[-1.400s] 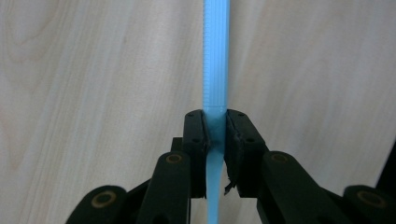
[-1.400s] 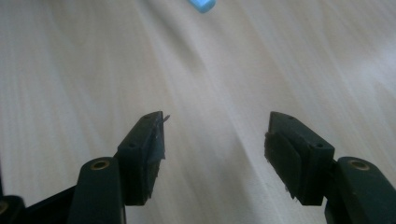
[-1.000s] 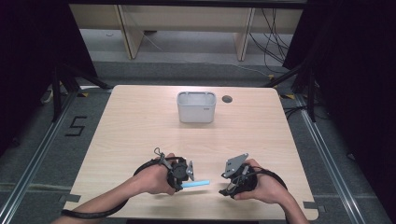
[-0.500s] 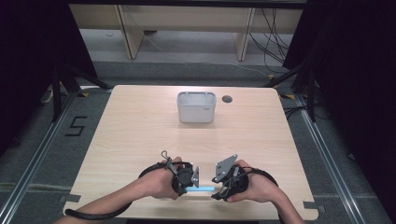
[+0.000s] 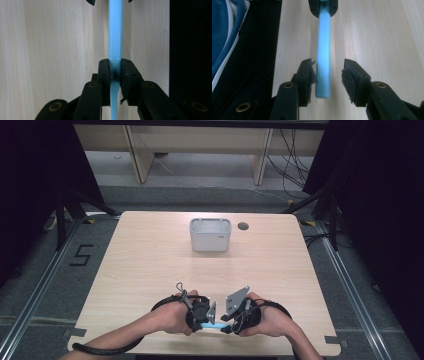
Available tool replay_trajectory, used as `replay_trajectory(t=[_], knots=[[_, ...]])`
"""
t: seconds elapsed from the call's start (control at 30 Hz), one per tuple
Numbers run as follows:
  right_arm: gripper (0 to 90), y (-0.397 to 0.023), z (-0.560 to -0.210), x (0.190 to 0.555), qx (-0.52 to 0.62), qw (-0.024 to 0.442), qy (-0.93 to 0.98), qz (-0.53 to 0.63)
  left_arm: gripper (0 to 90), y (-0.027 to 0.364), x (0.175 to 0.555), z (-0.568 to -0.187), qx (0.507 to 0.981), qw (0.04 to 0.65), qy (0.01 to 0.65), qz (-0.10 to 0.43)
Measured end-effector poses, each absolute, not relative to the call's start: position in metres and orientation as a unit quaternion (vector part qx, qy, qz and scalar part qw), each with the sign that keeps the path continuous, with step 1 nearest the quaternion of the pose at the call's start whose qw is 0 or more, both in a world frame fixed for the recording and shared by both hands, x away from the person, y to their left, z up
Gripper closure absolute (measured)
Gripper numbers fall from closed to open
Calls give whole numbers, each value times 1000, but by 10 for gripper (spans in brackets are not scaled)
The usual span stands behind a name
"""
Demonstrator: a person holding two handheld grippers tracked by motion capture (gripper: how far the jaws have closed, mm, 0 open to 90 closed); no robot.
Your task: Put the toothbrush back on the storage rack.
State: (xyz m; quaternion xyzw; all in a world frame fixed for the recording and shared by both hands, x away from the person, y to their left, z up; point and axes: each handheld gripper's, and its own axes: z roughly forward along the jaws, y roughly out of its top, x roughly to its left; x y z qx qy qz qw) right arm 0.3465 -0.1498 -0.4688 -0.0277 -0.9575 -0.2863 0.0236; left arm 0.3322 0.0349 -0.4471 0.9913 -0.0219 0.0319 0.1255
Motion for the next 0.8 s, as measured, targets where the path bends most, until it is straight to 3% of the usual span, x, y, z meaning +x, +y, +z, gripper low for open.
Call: replay_trajectory(t=[0.27,0.4,0.7,0.8], knots=[[683,-148,-471,345,-27,24,-956,-291,779,35,332,-447,990,131,-26,34],[773,-148,-471,344,-31,28,-955,-295,779,36,332,-446,990,134,-23,34],[791,-149,-470,342,-28,16,-953,-301,775,38,333,-446,989,144,-16,38],[792,-151,-468,341,-40,0,-953,-299,678,42,334,-442,982,180,7,54]])
